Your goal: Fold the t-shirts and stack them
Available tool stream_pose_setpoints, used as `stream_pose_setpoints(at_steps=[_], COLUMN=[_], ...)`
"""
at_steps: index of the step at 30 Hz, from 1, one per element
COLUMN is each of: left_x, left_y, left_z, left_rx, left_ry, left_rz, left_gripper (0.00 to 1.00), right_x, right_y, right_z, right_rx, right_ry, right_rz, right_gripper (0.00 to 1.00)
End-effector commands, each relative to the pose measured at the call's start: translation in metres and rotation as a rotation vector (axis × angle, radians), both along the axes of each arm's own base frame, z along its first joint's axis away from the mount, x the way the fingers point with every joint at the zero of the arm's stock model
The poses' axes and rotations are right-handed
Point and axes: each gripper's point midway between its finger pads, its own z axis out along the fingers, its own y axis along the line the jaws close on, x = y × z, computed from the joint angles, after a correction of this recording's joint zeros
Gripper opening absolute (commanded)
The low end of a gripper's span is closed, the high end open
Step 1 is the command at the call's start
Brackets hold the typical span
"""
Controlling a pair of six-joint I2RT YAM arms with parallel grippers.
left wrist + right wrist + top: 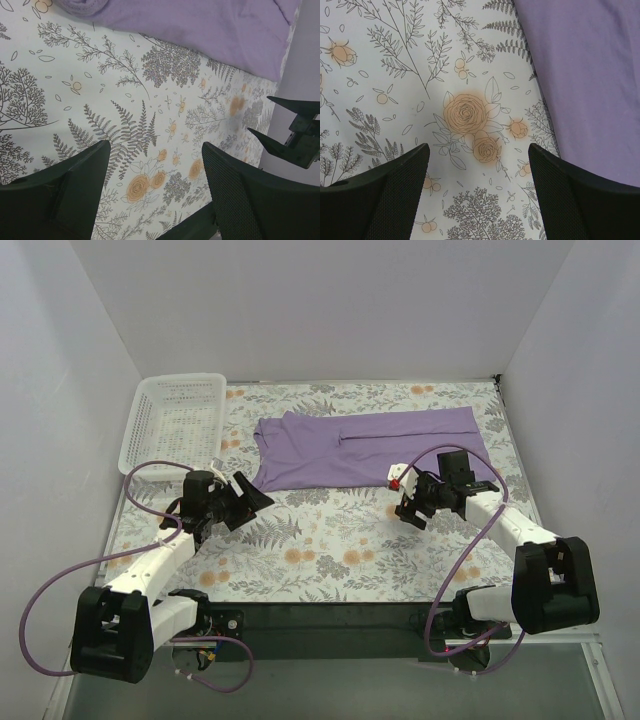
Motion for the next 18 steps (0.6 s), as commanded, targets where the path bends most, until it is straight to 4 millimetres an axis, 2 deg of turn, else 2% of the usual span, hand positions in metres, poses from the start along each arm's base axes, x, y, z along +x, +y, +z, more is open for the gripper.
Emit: stream_pose_setpoints(at_steps=[1,18], left_x=[0.0014,-0.0012], left_y=[0.0005,-0.0004], left_z=[-0.0010,-0.0030], left_rx=[0.006,0.008], left_ry=[-0.013,-0.018], left_rz=[0.008,-0.003], left_gripper=[0.73,0.72], right_x=[0.0021,0.0010], right_y=[0.0048,0.0047], right_z=[0.0075,0.0055], right_rx=[0.025,0.023], right_ry=[-0.030,-0.025], right_rz=[0.008,0.008], right_gripper=[0.86,0.86])
